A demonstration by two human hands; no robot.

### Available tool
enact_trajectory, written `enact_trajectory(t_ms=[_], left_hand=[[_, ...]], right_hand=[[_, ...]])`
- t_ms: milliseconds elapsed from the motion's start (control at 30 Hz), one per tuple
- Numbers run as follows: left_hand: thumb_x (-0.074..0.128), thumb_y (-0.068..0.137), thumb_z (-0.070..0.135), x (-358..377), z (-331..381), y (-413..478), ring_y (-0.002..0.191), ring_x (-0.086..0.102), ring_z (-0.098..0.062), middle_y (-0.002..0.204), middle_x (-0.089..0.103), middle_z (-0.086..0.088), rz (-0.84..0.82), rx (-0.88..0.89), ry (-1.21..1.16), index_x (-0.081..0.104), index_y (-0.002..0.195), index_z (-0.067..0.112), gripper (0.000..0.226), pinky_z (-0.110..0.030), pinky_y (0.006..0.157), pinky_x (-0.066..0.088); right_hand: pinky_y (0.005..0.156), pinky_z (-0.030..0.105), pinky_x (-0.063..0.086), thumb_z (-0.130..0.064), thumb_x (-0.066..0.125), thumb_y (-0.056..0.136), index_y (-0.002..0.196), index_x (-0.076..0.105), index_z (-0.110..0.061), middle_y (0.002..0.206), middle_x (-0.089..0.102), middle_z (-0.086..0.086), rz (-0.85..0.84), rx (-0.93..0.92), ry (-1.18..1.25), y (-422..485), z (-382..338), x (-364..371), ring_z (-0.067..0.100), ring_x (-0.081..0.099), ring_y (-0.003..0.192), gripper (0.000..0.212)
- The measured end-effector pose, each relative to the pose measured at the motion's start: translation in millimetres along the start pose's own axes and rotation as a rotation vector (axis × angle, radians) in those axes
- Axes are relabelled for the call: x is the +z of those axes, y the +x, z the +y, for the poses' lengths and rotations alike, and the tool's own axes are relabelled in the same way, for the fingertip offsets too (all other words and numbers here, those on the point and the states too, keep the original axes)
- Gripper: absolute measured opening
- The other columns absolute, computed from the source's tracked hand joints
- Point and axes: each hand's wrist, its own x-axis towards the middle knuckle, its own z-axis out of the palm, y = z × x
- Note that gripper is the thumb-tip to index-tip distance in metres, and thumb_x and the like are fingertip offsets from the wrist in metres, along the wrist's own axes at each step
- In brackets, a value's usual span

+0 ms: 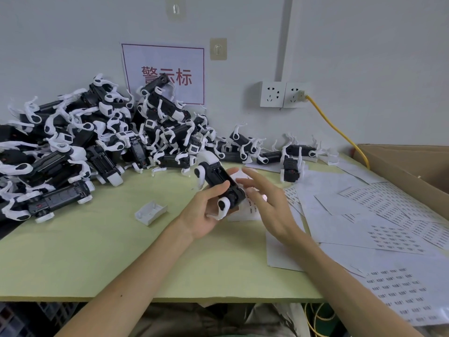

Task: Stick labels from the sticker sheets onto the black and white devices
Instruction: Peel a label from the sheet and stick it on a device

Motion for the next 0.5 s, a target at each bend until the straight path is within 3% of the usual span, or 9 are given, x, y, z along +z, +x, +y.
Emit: enact_trajectory(t_ms=[167, 300, 367, 433, 500], left_hand=[[0.069, 0.086, 0.022, -3.9, 1.1, 3.0, 0.098, 0.071, -0.023, 0.113, 0.071, -0.007, 0.035, -0.009, 0.022, 0.077, 0.119, 0.023, 0.034, -0.036, 0.085, 0.058], [0.076, 0.081, 0.023, -6.0, 0.7, 4.5, 0.102, 0.066, -0.027, 0.113, 0.066, -0.009, 0.018, -0.010, -0.007, 0.076, 0.122, 0.019, 0.041, -0.041, 0.090, 0.056], [0.075, 0.083, 0.021, -6.0, 1.2, 5.1, 0.101, 0.067, -0.027, 0.114, 0.064, -0.011, 0.018, -0.006, -0.041, 0.074, 0.125, 0.017, 0.042, -0.040, 0.085, 0.058], [0.072, 0.084, 0.019, -5.7, 1.6, 5.3, 0.099, 0.069, -0.026, 0.111, 0.067, -0.011, 0.024, -0.005, -0.062, 0.075, 0.123, 0.018, 0.039, -0.038, 0.083, 0.059], [0.071, 0.083, 0.018, -4.3, 1.7, 4.1, 0.097, 0.071, -0.024, 0.111, 0.067, -0.009, 0.022, -0.013, -0.043, 0.077, 0.120, 0.020, 0.037, -0.037, 0.083, 0.060]], right_hand=[[0.094, 0.024, 0.051, 0.005, 0.060, 0.092, 0.134, 0.060, -0.017, 0.122, 0.069, -0.005, 0.123, -0.057, -0.125, 5.0, 6.0, -1.6, 0.005, 0.062, 0.115, 0.047], [0.096, 0.011, 0.040, -0.010, 0.075, 0.086, 0.132, 0.059, -0.022, 0.131, 0.055, -0.008, 0.192, 0.003, -0.198, 8.5, 9.8, -4.6, 0.007, 0.053, 0.122, 0.050], [0.093, 0.024, 0.050, -0.015, 0.077, 0.087, 0.132, 0.056, -0.026, 0.133, 0.055, -0.007, 0.188, 0.091, -0.113, 9.7, 9.6, -6.6, 0.013, 0.058, 0.117, 0.051], [0.081, 0.044, 0.059, -0.016, 0.075, 0.089, 0.128, 0.056, -0.031, 0.125, 0.062, -0.002, 0.182, 0.173, -0.027, 10.4, 6.3, -6.8, 0.024, 0.068, 0.099, 0.046], [0.075, 0.051, 0.060, -0.014, 0.074, 0.090, 0.118, 0.059, -0.032, 0.116, 0.066, -0.002, 0.203, 0.181, -0.039, 10.2, 3.6, -7.0, 0.029, 0.070, 0.086, 0.037]])
